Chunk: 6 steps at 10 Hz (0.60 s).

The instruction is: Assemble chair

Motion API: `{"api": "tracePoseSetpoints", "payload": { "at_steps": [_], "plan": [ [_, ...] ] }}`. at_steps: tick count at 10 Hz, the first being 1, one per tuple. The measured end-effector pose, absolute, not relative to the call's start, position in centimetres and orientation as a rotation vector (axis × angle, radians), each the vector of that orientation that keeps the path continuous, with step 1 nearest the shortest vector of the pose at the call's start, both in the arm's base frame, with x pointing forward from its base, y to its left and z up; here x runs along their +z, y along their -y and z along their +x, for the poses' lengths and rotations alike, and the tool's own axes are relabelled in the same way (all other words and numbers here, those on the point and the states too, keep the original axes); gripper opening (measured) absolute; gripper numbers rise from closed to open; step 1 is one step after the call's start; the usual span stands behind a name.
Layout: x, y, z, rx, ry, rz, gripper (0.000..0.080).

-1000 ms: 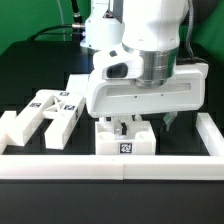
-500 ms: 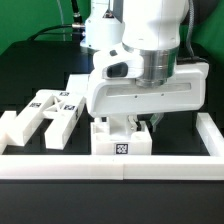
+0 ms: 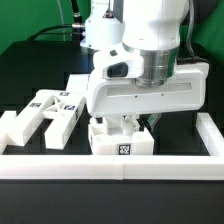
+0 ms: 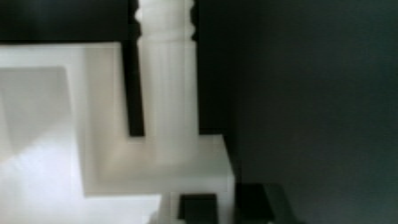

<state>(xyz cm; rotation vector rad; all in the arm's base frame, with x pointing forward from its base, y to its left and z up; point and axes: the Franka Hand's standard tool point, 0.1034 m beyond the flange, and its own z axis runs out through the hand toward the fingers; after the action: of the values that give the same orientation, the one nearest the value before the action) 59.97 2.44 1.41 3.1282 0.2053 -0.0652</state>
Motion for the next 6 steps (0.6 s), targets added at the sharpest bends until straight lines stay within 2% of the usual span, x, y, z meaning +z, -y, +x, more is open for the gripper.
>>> {"api": "tracePoseSetpoints", "payload": {
  "at_steps": [3,6],
  "plan": [
    [1.4,-2.5,60.0,-0.065,-0.194,3.129,0.0034],
    [1.4,-4.9,60.7,-0.051,-0.086,3.135,0.0034]
  ]
}}
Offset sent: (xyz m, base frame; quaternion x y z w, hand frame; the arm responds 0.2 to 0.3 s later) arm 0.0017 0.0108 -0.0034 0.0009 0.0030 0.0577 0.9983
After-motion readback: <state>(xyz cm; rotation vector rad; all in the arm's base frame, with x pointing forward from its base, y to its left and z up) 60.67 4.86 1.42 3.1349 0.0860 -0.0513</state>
